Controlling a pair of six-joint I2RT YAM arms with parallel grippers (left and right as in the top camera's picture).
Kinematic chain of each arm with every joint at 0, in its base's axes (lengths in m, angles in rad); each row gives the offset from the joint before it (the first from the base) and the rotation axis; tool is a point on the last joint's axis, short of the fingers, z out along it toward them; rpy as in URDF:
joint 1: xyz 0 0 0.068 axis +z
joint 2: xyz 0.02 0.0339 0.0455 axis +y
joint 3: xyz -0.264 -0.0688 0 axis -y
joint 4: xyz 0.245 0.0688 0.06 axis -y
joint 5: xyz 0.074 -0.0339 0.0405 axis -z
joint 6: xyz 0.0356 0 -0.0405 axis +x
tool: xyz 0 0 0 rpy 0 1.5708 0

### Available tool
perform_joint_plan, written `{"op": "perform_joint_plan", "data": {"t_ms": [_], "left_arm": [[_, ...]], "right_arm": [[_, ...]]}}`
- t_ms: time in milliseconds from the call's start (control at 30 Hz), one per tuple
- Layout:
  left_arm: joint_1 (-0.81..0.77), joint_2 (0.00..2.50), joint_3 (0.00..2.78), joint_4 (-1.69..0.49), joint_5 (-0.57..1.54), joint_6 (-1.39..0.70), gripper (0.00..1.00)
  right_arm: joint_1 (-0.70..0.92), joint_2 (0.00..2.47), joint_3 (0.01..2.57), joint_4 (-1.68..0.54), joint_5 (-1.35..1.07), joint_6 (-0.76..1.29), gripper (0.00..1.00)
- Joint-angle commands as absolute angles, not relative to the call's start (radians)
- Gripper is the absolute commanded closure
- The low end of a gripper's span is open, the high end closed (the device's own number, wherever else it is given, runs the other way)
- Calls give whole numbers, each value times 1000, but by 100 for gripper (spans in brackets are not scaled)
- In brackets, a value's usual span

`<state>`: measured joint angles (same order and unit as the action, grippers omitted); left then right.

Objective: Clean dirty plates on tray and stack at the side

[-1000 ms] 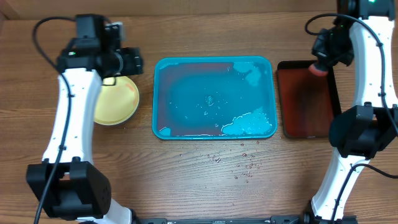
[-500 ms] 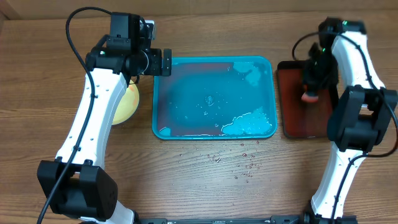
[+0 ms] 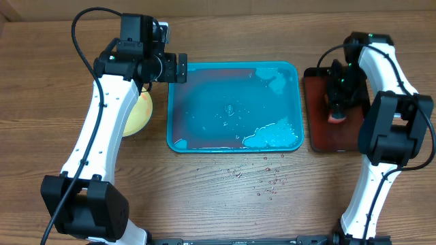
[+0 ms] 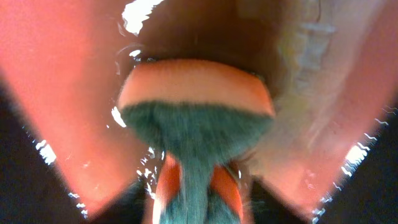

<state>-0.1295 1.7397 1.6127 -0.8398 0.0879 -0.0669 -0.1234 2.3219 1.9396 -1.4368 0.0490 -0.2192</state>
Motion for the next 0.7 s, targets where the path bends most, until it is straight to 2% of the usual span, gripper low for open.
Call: {"op": "perform_joint_plan", "data": {"t_ms": [0,267,500,667], "left_arm": [[-131,1745,1617,-838,77,-47,0],[-131,1745,1617,-838,77,-47,0],[-131,1745,1617,-838,77,-47,0],[-131,1745,1617,-838,77,-47,0]], "right_arm": [[-120,2264,2085,-1485,62,-211,0],[-105,2070,2399,-1694,-26,-178,0],[-97,1765,2428,-1694,-246,-133,0],[-97,1541,2428,-1694,-281,-134,0]]}}
